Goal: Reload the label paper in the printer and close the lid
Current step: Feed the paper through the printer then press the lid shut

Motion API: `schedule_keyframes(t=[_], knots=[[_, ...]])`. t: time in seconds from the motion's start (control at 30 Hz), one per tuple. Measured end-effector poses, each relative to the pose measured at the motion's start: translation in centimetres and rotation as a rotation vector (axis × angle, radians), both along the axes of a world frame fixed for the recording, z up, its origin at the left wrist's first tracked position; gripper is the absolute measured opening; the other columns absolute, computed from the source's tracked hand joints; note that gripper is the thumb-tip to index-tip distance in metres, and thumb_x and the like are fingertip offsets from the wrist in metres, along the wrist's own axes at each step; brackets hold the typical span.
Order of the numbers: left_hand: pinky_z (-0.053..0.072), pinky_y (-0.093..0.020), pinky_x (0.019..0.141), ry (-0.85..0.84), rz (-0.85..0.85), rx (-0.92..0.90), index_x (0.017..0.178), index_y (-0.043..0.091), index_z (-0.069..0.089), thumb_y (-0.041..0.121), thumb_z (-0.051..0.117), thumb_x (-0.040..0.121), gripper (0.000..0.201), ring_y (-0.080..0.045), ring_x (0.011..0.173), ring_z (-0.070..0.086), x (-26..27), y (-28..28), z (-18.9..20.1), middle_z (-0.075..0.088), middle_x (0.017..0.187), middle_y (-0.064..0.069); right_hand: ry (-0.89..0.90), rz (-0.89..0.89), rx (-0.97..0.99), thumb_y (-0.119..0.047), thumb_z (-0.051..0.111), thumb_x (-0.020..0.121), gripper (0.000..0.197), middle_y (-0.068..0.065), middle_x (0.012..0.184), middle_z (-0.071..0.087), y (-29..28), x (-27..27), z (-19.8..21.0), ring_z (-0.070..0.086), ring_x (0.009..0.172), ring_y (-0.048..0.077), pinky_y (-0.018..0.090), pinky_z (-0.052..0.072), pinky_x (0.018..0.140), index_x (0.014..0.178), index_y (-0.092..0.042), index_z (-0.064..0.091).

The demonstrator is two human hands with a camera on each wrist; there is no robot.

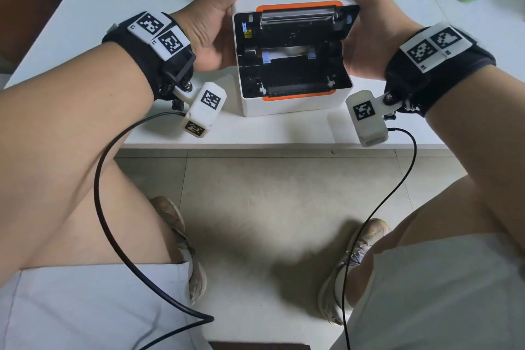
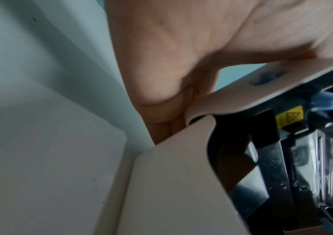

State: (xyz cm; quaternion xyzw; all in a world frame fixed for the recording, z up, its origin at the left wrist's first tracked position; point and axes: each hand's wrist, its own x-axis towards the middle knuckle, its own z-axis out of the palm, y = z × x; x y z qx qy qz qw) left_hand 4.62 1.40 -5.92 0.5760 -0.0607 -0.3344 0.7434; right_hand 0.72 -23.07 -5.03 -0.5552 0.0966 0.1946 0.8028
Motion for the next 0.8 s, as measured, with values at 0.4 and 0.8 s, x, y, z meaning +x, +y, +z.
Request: schedule_keyframes(t=[0.4,0.8], knots=[[0.048,-0.063,0.113,0.061,0.013,-0.058,0.126,0.008,0.069,0.041,0.058,0.106,0.04,-0.04,0.133,0.065,-0.4,-0.1,0.1,0.067,0.143,-0.021,0.041,0.056,0.049,-0.039,0.061,0.105,0.045,0.014,0.154,0.064,0.2,-0.8,1.1,0.073,0.128,0.039,0.062,0.058,0.104,0.137,-0.007,0.062],[0.054,-0.056,0.107,0.07,0.035,0.026,0.15,0.008,0.055,0.034,0.065,0.102,0.056,-0.036,0.127,0.069,-0.6,-0.1,1.1,0.064,0.148,-0.017,0.019,0.04,0.014,-0.039,0.063,0.105,0.068,0.012,0.153,0.066,0.1,-0.4,0.9,0.074,0.127,0.037,0.059,0.059,0.104,0.163,-0.01,0.044]])
